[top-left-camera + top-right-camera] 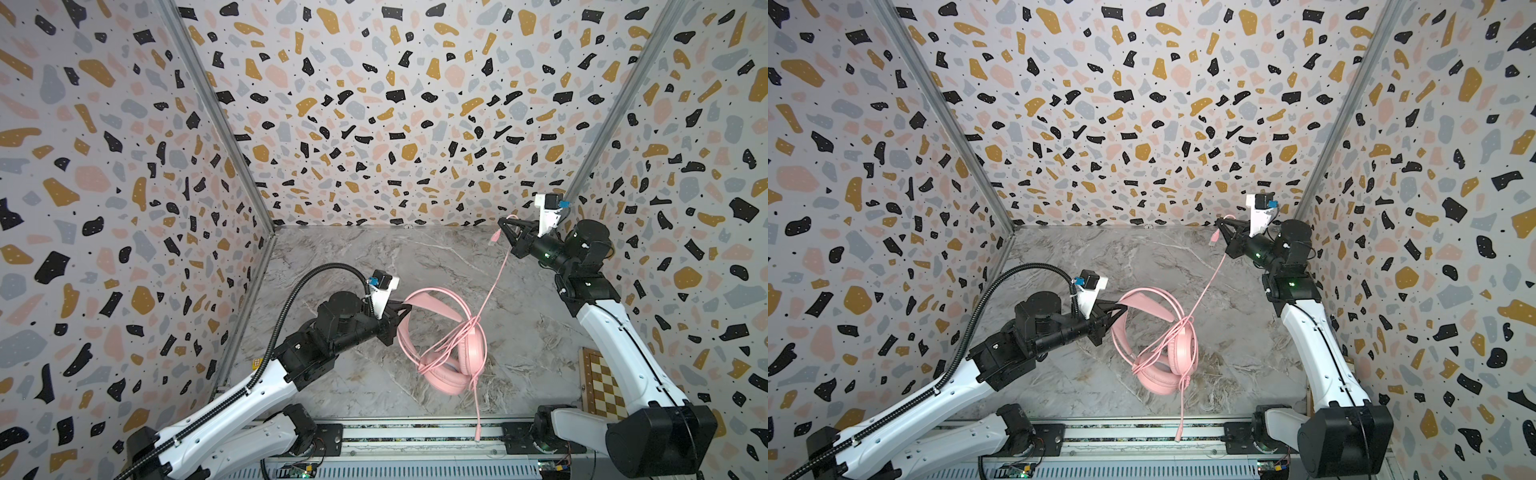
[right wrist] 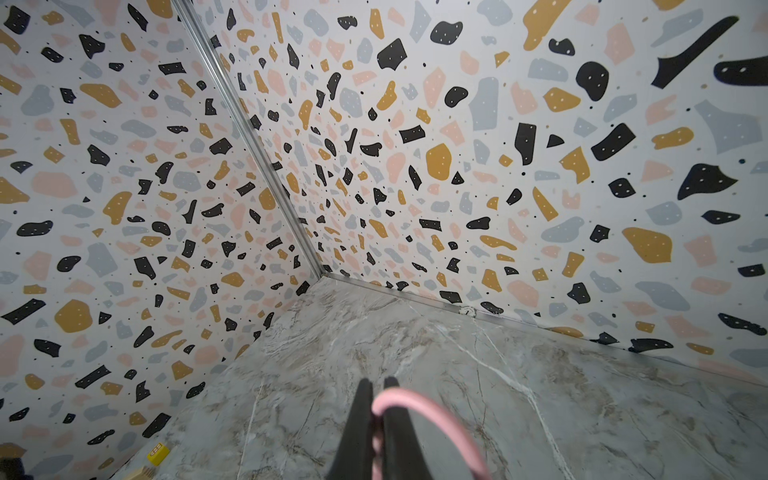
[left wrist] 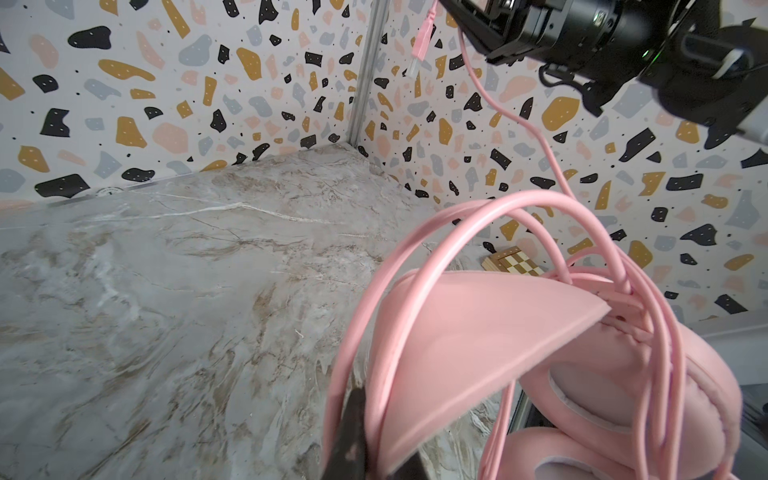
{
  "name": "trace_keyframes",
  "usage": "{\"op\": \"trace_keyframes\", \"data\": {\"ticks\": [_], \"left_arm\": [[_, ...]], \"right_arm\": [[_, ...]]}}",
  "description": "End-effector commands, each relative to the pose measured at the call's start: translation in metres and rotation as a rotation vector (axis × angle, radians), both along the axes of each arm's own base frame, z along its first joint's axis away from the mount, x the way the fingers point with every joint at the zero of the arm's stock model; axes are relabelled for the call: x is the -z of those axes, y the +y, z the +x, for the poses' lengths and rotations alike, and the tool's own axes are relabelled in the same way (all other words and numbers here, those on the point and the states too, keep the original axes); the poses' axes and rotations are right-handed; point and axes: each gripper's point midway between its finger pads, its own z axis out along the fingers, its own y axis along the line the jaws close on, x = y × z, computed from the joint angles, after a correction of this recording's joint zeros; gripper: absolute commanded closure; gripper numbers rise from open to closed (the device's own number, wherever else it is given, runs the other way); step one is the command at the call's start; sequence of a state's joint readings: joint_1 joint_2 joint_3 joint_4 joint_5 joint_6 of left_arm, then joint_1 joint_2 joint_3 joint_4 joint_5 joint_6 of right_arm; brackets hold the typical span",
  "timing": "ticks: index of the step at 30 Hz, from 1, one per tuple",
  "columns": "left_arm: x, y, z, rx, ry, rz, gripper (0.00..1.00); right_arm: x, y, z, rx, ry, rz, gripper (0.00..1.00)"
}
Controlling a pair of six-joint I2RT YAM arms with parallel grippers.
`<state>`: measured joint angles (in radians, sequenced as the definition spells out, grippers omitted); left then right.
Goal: Wrap the headphones
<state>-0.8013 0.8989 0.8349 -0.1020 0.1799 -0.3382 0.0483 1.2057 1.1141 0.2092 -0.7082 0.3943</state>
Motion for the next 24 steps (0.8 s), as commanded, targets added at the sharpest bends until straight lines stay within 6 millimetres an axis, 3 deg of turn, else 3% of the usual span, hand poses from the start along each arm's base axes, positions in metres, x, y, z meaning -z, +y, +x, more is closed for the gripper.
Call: {"op": "trace_keyframes", "data": {"ticks": [1, 3, 8, 15, 19, 24], "left_arm": [[-0.064, 0.002, 0.005, 0.010, -0.064, -0.234, 1.00], [-0.062, 0.005, 0.016, 0.010, -0.016, -0.277, 1.00], [-0.082, 0.010, 0.022, 0.051, 0.000, -0.414, 1.00], [-0.091, 0.018, 0.033, 0.003, 0.050, -0.505, 1.00], [-0.079, 0.016, 0.041, -0.021, 0.103, -0.520, 1.00], [-0.069, 0.018, 0.054, -0.076, 0.115, -0.506, 1.00]], "right_arm": [[-0.020, 0.004, -0.013, -0.102, -0.054, 0.074, 1.00], [-0.009, 0.003, -0.011, -0.122, -0.027, 0.096, 1.00], [0.017, -0.002, -0.008, -0.150, 0.034, 0.156, 1.00], [0.056, -0.003, -0.008, -0.156, 0.110, 0.222, 1.00], [0.064, 0.007, -0.014, -0.167, 0.122, 0.230, 1.00], [0.072, 0.039, -0.019, -0.219, 0.162, 0.240, 1.00]]}}
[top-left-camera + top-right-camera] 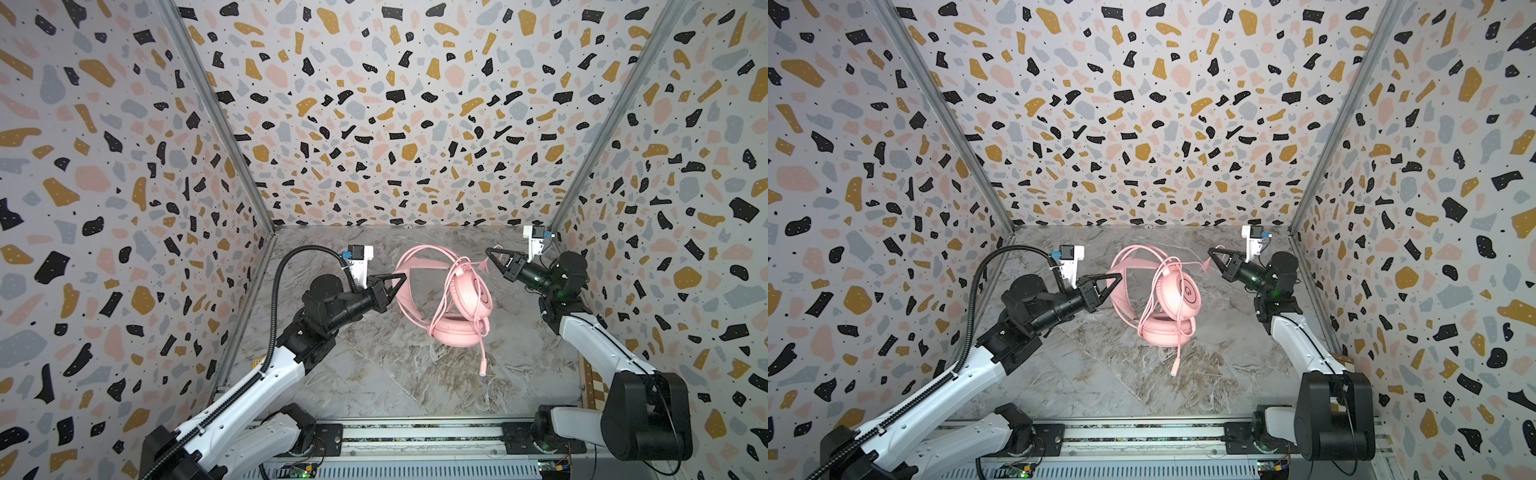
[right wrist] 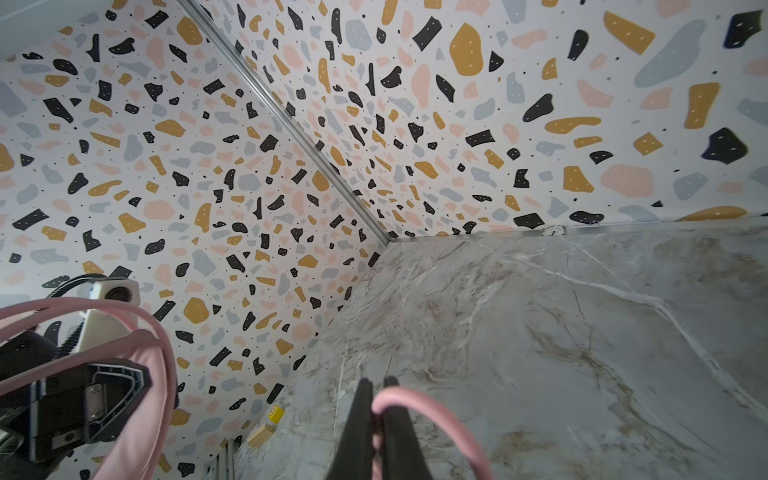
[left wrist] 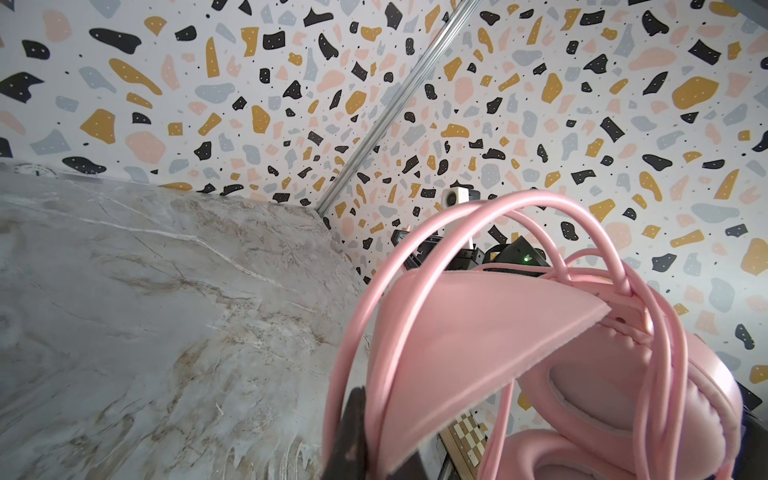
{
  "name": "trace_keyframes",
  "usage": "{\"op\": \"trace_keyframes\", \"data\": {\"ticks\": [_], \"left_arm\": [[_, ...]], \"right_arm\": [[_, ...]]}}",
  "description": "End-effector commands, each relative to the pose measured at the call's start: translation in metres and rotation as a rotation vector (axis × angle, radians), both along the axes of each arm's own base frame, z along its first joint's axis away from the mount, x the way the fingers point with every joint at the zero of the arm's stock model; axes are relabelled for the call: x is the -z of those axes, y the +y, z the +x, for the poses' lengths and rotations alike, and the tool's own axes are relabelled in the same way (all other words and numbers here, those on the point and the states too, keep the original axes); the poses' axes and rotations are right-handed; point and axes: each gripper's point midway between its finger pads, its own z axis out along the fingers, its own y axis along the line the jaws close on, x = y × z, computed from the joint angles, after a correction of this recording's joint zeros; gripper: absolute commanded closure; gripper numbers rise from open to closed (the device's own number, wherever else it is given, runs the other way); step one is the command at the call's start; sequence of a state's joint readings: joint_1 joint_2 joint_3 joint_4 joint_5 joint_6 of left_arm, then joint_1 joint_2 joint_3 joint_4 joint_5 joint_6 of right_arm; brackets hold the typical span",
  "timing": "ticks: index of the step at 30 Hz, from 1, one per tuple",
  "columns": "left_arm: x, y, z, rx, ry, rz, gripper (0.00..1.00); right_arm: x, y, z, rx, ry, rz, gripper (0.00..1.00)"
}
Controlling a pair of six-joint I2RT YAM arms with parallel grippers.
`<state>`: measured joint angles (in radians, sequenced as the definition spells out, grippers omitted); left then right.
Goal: Wrap the headphones
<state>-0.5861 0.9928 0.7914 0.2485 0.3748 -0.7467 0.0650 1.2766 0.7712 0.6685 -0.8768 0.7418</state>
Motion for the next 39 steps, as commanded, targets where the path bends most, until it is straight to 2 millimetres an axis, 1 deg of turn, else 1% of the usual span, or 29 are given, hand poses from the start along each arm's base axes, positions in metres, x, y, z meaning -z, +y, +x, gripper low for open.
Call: {"op": "trace_keyframes", "data": {"ticks": [1, 5, 7, 10, 14, 17, 21, 25, 28, 32, 36, 39], "left_arm": [[-0.038, 0.006, 0.004, -0.034, -0.079, -0.117, 1.00], [-0.043, 0.012, 0.009, -0.074, -0.092, -0.117, 1.00], [-0.044, 0.014, 0.011, -0.088, -0.099, -0.109, 1.00], [-0.044, 0.017, 0.014, -0.097, -0.097, -0.104, 1.00], [-0.042, 0.022, 0.018, -0.116, -0.089, -0.092, 1.00], [-0.042, 0.026, 0.019, -0.130, -0.091, -0.085, 1.00], [-0.038, 0.029, 0.022, -0.144, -0.082, -0.079, 1.00], [-0.037, 0.033, 0.024, -0.154, -0.072, -0.081, 1.00], [-0.038, 0.037, 0.027, -0.170, -0.066, -0.087, 1.00], [-0.045, 0.042, 0.027, -0.175, -0.068, -0.105, 1.00], [-0.053, 0.041, 0.026, -0.162, -0.071, -0.109, 1.00], [-0.058, 0.039, 0.025, -0.147, -0.063, -0.114, 1.00]], "right_arm": [[-0.016, 0.018, -0.008, -0.031, -0.047, 0.026, 1.00], [-0.009, 0.035, -0.015, -0.069, -0.019, 0.041, 1.00], [-0.003, 0.042, -0.019, -0.096, -0.005, 0.036, 0.96], [0.005, 0.048, -0.025, -0.128, 0.013, 0.026, 0.89], [0.011, 0.051, -0.034, -0.170, 0.029, 0.022, 0.74], [0.011, 0.053, -0.040, -0.202, 0.029, 0.021, 0.64], [0.010, 0.054, -0.045, -0.225, 0.026, 0.020, 0.56], [0.014, 0.054, -0.048, -0.234, 0.028, 0.021, 0.55], [0.014, 0.056, -0.059, -0.277, 0.004, 0.046, 0.54], [0.029, 0.058, -0.071, -0.323, -0.006, 0.047, 0.50], [0.053, 0.059, -0.068, -0.308, -0.020, -0.006, 0.41], [0.062, 0.064, -0.072, -0.325, -0.055, -0.029, 0.35]]}}
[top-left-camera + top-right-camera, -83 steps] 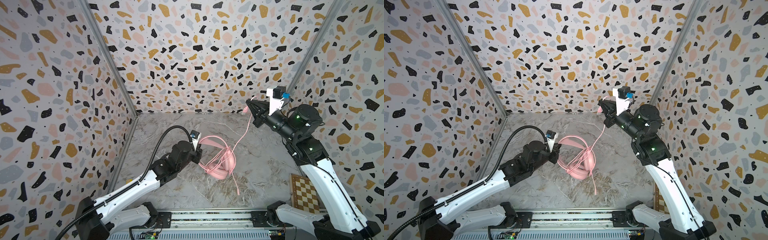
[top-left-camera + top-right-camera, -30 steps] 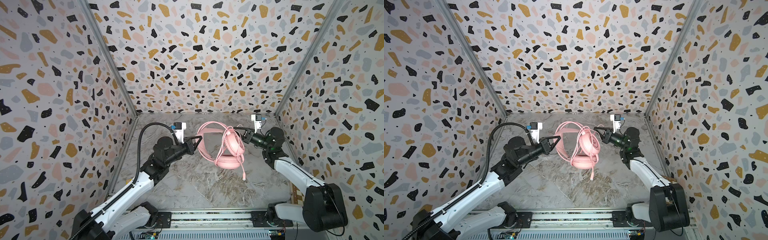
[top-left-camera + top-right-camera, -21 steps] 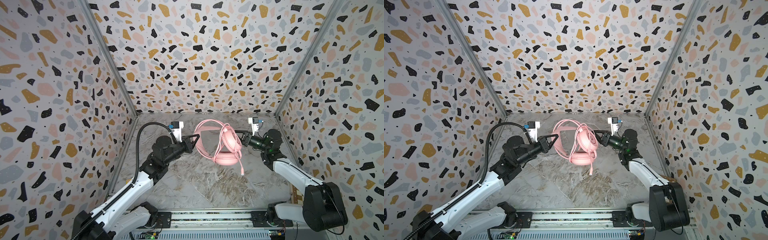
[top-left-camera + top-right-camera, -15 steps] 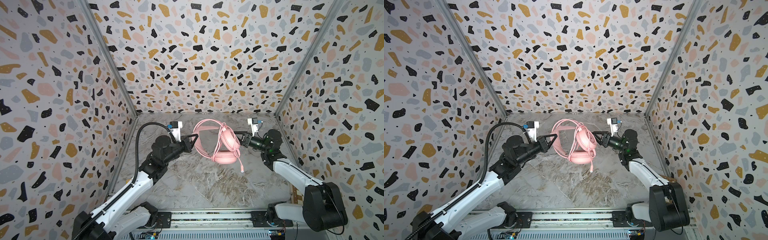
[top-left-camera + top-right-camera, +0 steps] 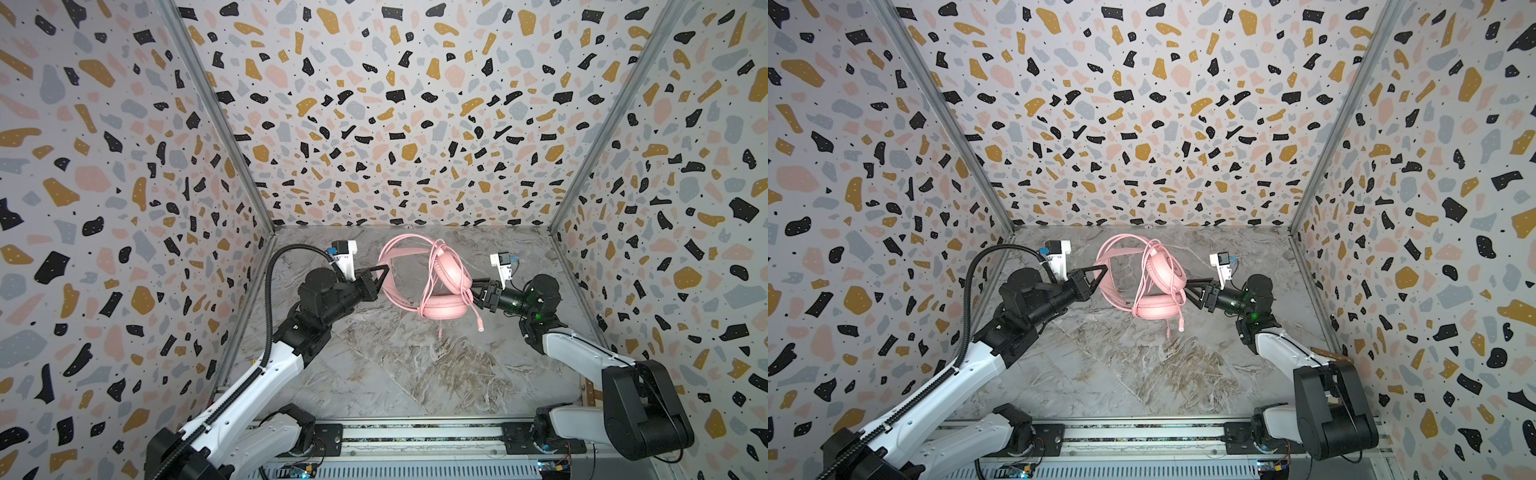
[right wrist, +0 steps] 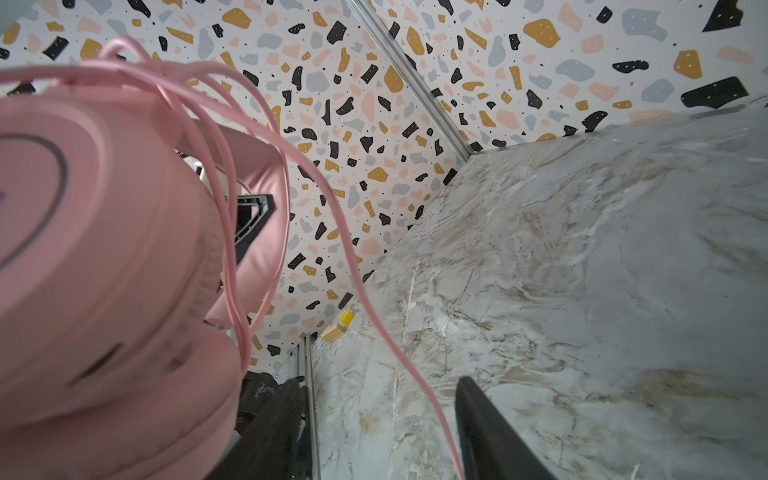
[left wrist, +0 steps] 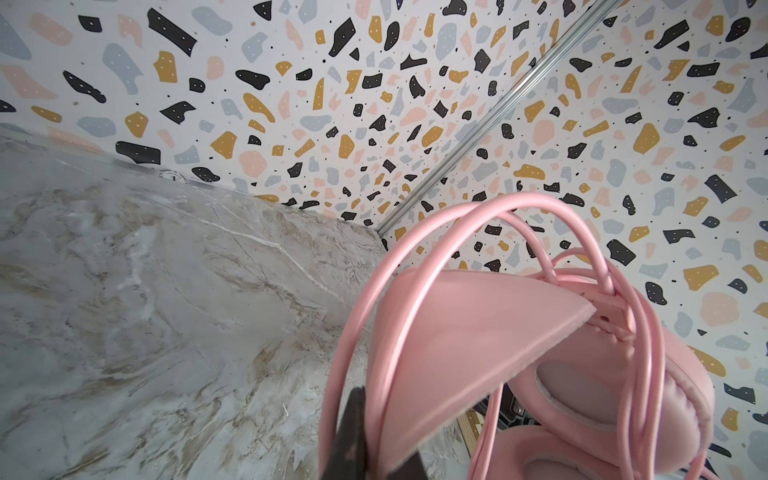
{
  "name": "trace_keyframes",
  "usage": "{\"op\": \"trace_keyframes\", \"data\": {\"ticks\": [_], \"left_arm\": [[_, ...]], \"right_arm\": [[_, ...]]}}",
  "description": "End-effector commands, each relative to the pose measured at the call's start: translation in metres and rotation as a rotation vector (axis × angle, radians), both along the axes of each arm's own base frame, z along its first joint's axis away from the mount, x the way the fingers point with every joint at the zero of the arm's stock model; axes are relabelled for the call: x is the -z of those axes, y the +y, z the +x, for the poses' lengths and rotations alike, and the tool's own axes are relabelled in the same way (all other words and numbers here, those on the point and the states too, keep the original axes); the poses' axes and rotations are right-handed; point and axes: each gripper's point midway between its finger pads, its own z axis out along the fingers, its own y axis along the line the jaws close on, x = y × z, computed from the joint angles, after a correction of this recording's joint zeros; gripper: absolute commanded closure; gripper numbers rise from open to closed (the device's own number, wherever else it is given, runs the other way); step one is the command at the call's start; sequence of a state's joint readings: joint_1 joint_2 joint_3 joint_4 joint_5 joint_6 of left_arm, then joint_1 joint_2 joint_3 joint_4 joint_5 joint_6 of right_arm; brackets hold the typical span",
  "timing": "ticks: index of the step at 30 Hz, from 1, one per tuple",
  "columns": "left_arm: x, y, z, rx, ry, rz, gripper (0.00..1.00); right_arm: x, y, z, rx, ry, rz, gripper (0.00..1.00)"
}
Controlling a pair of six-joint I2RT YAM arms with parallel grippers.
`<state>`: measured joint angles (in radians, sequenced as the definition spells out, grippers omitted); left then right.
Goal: Wrap the headphones
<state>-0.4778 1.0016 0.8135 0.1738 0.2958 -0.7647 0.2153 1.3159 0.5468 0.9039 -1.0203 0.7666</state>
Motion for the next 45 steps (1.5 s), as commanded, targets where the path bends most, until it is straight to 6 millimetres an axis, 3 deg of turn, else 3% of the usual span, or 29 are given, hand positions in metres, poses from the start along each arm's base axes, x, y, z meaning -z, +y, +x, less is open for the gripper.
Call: {"op": "trace_keyframes", "data": {"ticks": [1, 9, 16, 22, 28, 36, 45], "left_arm": [[-0.070, -0.001, -0.011, 0.043, -0.137, -0.133, 1.00], [-0.088, -0.006, -0.011, 0.071, -0.146, -0.141, 1.00], [-0.090, -0.010, -0.010, 0.092, -0.124, -0.135, 1.00], [-0.090, -0.011, -0.008, 0.089, -0.119, -0.136, 1.00], [-0.095, -0.008, -0.011, 0.085, -0.129, -0.128, 1.00], [-0.104, -0.006, -0.016, 0.084, -0.143, -0.140, 1.00], [-0.107, -0.006, -0.017, 0.090, -0.144, -0.147, 1.00]], "right_arm": [[0.001, 0.008, -0.007, -0.034, -0.113, -0.023, 0.34], [0.028, 0.011, 0.026, 0.075, -0.166, -0.142, 0.31], [0.027, 0.004, 0.052, 0.214, -0.245, -0.232, 0.31], [0.029, 0.051, 0.021, 0.036, -0.277, -0.203, 0.30], [0.024, 0.050, -0.007, -0.045, -0.248, -0.094, 0.30], [0.028, 0.028, 0.004, 0.016, -0.187, -0.078, 0.30], [0.026, 0.029, 0.019, 0.036, -0.216, -0.105, 0.30]]}}
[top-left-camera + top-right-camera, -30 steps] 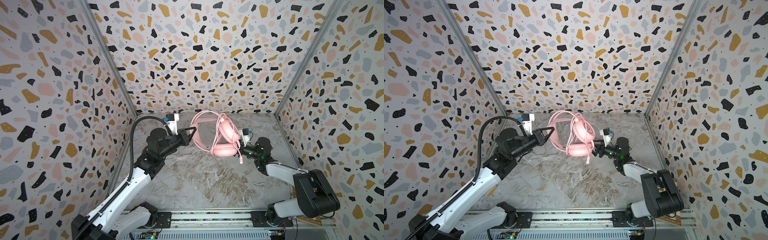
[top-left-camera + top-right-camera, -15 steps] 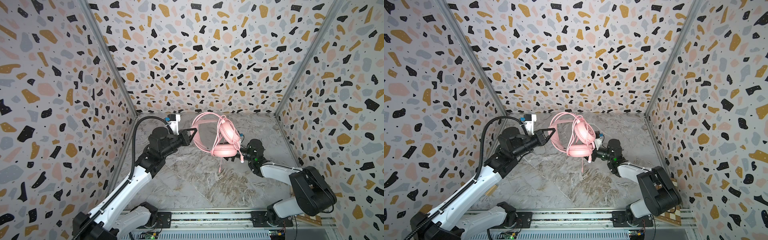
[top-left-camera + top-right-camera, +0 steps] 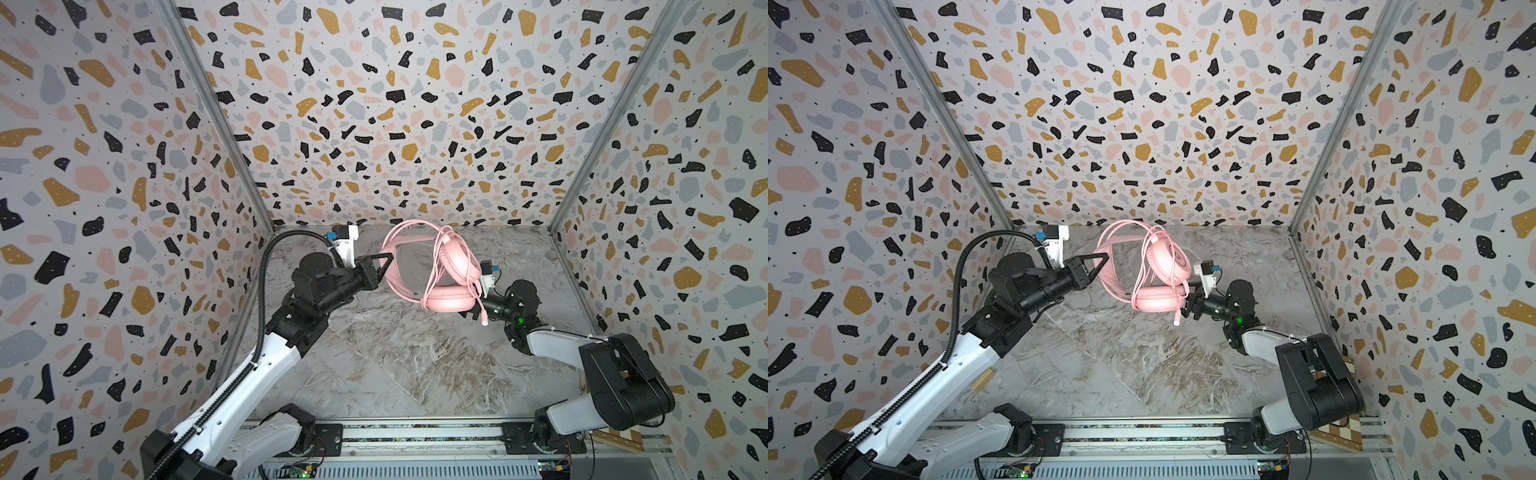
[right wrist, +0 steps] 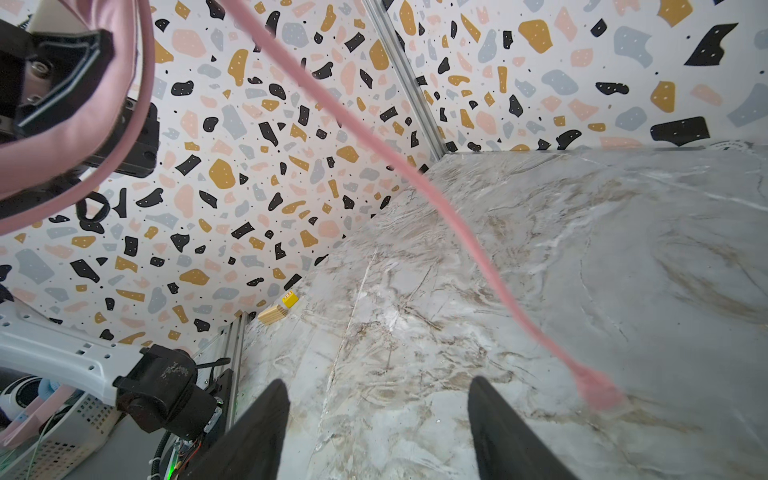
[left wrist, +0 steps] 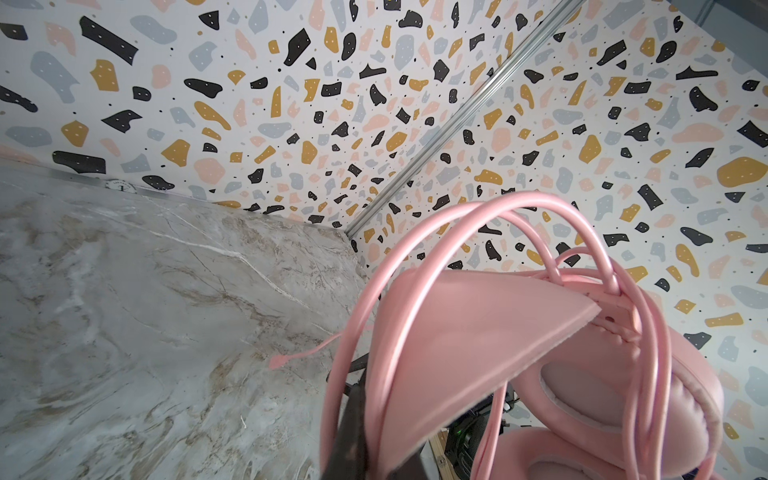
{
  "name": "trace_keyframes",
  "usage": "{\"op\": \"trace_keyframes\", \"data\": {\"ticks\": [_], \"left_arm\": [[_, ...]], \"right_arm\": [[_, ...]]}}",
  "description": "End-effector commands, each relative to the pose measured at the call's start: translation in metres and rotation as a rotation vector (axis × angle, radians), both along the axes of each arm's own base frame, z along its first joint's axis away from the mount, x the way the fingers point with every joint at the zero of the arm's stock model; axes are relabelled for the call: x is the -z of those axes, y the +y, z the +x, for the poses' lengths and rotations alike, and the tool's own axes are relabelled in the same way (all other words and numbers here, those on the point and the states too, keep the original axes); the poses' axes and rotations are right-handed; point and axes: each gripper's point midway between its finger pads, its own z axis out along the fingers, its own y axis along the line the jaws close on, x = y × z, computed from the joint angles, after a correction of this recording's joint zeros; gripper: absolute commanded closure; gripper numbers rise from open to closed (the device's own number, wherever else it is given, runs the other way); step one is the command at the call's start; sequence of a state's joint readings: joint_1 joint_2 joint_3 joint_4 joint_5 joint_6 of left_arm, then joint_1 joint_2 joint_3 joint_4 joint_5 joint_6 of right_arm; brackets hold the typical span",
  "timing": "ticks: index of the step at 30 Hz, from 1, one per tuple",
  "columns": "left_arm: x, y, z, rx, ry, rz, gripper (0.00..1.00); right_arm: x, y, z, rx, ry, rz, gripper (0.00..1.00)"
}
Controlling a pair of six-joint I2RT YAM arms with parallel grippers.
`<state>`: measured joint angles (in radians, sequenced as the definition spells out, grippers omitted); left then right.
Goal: Wrap the headphones
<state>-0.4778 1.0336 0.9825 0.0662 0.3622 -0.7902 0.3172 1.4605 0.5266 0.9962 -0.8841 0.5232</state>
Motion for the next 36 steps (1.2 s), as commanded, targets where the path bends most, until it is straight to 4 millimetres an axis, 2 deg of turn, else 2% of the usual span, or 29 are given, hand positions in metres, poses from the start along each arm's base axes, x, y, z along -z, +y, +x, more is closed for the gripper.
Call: {"op": "trace_keyframes", "data": {"ticks": [1, 7, 11, 19, 24, 30, 36], "left_arm": [[-0.061, 0.003, -0.012, 0.026, -0.135, -0.115, 1.00], [-0.063, 0.003, -0.012, 0.027, -0.136, -0.118, 1.00], [-0.060, 0.002, -0.011, 0.027, -0.132, -0.116, 1.00], [-0.058, 0.002, -0.010, 0.028, -0.126, -0.115, 1.00], [-0.062, 0.003, -0.013, 0.029, -0.133, -0.130, 1.00], [-0.061, 0.003, -0.014, 0.030, -0.130, -0.117, 1.00], [-0.060, 0.003, -0.015, 0.032, -0.130, -0.108, 1.00]], "right_arm": [[-0.012, 0.003, 0.013, 0.015, -0.062, -0.019, 0.30], [-0.003, -0.007, 0.037, 0.169, -0.106, -0.156, 0.30], [-0.003, -0.012, 0.041, 0.256, -0.142, -0.224, 0.30], [-0.016, -0.008, 0.024, 0.212, -0.179, -0.208, 0.32], [-0.008, -0.005, 0.031, 0.220, -0.162, -0.229, 0.32], [-0.011, 0.020, 0.015, 0.116, -0.189, -0.218, 0.32], [-0.012, 0.016, 0.003, 0.101, -0.187, -0.190, 0.32]]}}
